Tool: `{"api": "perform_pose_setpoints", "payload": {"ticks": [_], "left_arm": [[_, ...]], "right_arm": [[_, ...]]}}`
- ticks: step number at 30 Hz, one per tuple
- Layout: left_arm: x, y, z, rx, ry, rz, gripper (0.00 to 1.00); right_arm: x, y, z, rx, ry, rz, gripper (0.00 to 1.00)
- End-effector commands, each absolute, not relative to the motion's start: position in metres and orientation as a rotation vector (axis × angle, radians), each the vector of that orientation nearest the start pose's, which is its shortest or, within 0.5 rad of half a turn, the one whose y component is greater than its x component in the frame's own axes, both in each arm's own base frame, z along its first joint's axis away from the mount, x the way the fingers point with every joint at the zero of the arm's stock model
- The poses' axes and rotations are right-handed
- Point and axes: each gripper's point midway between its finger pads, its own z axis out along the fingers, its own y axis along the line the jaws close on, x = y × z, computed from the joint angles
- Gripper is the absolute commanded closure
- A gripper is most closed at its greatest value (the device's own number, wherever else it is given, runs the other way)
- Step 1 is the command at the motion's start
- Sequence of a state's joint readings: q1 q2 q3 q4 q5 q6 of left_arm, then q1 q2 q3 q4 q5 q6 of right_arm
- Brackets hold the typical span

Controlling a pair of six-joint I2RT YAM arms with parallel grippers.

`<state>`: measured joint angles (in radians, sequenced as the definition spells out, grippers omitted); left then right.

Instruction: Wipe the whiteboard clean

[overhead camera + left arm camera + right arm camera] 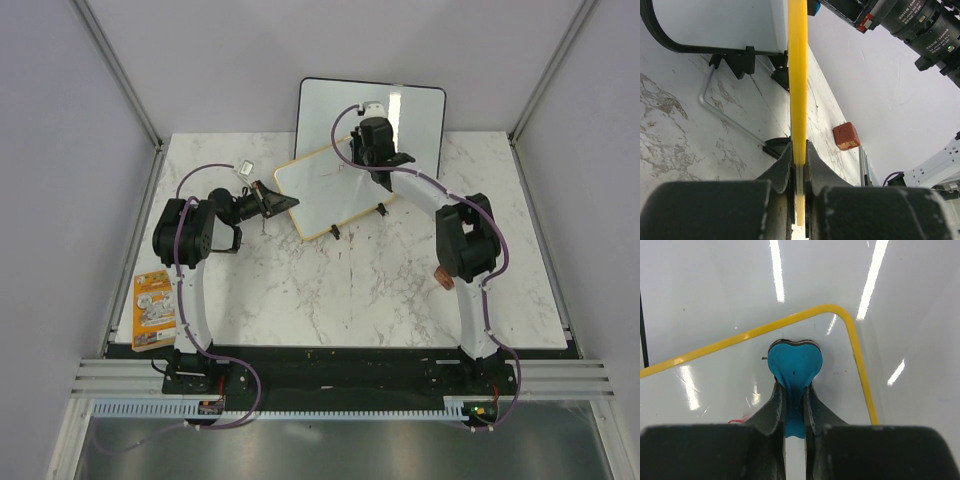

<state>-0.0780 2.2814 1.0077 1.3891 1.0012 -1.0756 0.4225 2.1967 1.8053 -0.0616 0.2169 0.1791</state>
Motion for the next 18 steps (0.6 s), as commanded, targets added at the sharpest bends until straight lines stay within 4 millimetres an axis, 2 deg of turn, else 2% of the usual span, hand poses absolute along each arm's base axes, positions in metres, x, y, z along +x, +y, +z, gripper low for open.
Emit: {"api": "perform_pose_setpoints", "payload": {"ticks": [1,3,4,6,7,9,10,12,13,15,16,18], "left_arm": [[0.426,-0.212,0.114,0.369,1.562,-1.557,0.98],[0.426,-0.212,0.114,0.369,1.562,-1.557,0.98],[0.427,-0.211,0.114,0.367,1.560,-1.555,0.98],[0.427,-0.212,0.114,0.367,1.561,-1.557,0.98],[0.427,-0.212,0.114,0.367,1.560,-1.557,0.98],[0.427,-0.212,0.114,0.367,1.560,-1.557,0.98],[0.427,-0.212,0.114,0.366,1.562,-1.558,0.98],[0.426,-0.212,0.113,0.366,1.562,-1.557,0.98],[0.427,-0.212,0.114,0.365,1.561,-1.556,0.98],[0.427,-0.212,0.114,0.365,1.560,-1.557,0.98],[0.427,-0.212,0.114,0.365,1.561,-1.556,0.98],[0.427,-0.212,0.114,0.365,1.561,-1.556,0.98]], "right_arm": [[0.583,0.224,0.117,-0.117,2.066,0.111,1.00],[0.576,0.217,0.108,-0.106,2.094,0.099,1.00],[0.566,0.211,0.090,-0.105,2.137,0.080,1.00],[0.555,0.207,0.084,-0.104,2.161,0.079,1.00],[0.543,0.205,0.069,-0.109,2.200,0.086,1.00],[0.531,0.202,0.062,-0.106,2.231,0.095,1.00],[0.518,0.198,0.047,-0.103,2.280,0.085,1.00],[0.507,0.195,0.039,-0.113,2.312,0.089,1.00],[0.494,0.193,0.027,-0.121,2.353,0.094,1.00],[0.483,0.191,0.022,-0.126,2.378,0.098,1.00],[0.473,0.185,0.011,-0.127,2.408,0.076,1.00],[0.469,0.175,0.010,-0.105,2.402,0.033,1.00]]}}
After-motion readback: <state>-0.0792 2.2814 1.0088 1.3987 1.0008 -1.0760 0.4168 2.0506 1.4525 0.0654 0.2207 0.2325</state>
